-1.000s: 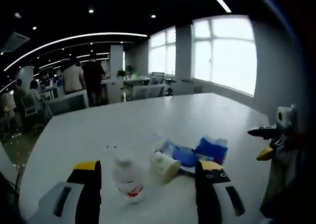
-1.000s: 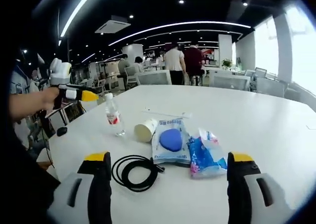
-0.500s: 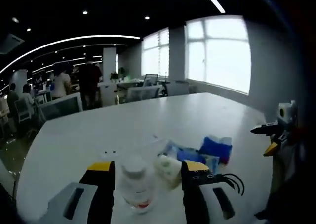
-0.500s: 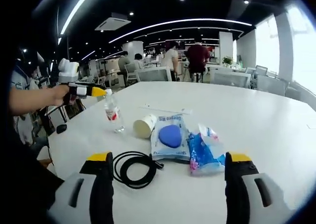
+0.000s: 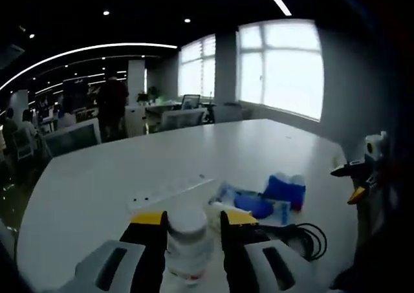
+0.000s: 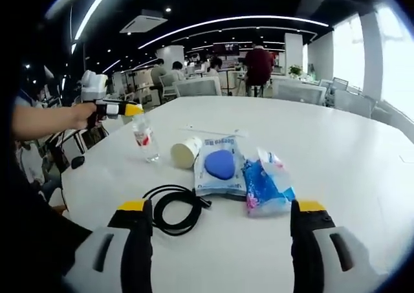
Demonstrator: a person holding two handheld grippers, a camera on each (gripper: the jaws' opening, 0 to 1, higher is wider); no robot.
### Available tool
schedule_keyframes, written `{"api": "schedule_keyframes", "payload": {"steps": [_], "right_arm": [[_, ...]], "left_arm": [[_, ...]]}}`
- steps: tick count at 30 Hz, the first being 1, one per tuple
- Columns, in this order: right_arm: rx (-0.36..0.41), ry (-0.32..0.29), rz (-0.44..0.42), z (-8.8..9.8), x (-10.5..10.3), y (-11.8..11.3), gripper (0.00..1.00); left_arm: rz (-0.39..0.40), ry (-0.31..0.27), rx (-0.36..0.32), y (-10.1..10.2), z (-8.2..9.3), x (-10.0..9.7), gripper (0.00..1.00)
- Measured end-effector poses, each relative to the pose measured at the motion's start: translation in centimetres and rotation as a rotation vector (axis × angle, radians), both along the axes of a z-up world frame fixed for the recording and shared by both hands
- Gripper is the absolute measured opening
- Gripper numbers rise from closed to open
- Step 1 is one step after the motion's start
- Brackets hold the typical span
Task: Arrange the tabletop items into an orderly group along one side of the table until the central work area is clear of visible clutter.
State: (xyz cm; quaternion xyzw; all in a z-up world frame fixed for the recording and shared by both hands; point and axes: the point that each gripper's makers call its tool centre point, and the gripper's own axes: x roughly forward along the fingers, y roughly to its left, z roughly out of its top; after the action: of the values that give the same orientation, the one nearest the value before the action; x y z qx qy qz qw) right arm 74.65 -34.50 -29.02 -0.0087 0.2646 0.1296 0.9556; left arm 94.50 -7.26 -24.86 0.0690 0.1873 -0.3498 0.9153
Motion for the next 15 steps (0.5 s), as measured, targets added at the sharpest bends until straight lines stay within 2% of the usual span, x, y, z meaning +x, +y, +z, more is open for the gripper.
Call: {"api": "schedule_keyframes", "payload": {"steps": [5, 15], "right_arm": [[-0.003, 0.017, 0.004, -0.46, -0.22, 0.28, 0.83], [0.0, 0.022, -0.005, -0.69, -0.11, 0.1, 0.82]], "left_arm": [[0.012, -0.01, -0.003, 0.21, -0.11, 0.41, 0.23], [0.0, -0.016, -0.013, 0.42, -0.38, 0.7, 0.22]]}}
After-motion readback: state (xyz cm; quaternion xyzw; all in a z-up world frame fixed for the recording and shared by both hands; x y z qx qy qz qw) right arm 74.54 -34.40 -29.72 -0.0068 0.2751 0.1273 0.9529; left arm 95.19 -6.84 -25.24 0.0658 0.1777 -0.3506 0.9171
